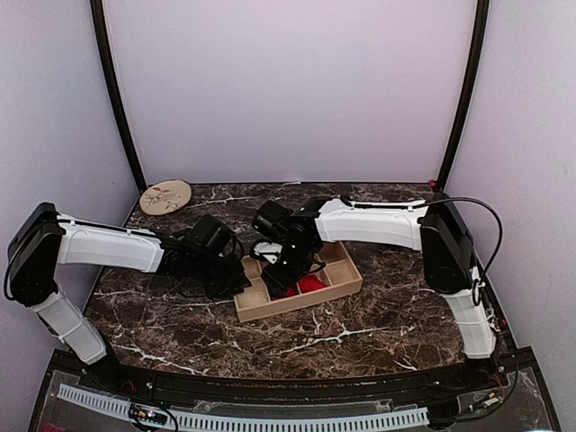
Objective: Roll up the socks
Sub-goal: Place the sock in the storage box.
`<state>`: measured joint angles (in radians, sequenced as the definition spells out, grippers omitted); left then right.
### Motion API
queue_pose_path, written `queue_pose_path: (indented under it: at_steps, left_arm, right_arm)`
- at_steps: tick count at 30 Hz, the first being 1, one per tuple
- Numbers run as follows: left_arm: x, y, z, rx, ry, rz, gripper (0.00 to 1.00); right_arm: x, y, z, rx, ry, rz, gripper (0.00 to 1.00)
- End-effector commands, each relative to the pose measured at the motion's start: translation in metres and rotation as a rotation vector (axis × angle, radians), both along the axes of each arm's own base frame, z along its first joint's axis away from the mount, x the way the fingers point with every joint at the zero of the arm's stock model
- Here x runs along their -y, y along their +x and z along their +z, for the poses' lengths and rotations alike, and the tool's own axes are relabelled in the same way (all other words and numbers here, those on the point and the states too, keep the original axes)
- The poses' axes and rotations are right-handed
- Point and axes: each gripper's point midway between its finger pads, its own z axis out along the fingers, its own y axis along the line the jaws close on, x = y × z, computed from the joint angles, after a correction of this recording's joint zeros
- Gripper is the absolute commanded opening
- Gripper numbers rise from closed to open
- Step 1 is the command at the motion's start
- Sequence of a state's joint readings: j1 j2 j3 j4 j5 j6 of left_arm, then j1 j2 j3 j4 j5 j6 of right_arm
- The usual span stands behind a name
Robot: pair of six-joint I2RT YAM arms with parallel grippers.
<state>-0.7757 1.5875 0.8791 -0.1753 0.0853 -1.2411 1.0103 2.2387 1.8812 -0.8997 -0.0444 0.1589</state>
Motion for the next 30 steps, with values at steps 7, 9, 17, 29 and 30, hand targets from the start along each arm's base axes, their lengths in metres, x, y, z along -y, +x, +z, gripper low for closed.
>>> queue_pose_path:
  at_steps: [7,9,17,29,30]
  left_arm:
    - [-0.024,-0.01,-0.029,-0.069,0.093,0.013,0.25]
    - [-0.023,-0.01,-0.03,-0.071,0.09,0.012,0.25]
    - [-0.02,-0.008,-0.031,-0.069,0.084,0.011,0.25]
    - [-0.021,-0.006,-0.029,-0.045,0.077,0.021,0.26]
    - [-0.022,-0.006,-0.029,-0.043,0.077,0.021,0.26]
  right_arm:
    - [0.007,0.01,-0.039,-0.044,-0.067,-0.036,0.52]
    - [0.005,0.008,-0.042,-0.056,-0.056,-0.033,0.5]
    - [-0.004,0.004,-0.045,-0.087,-0.01,-0.027,0.33]
    - [-0.012,0.003,-0.045,-0.135,0.043,-0.028,0.15]
    - [-0.012,0.003,-0.044,-0.138,0.048,-0.028,0.17]
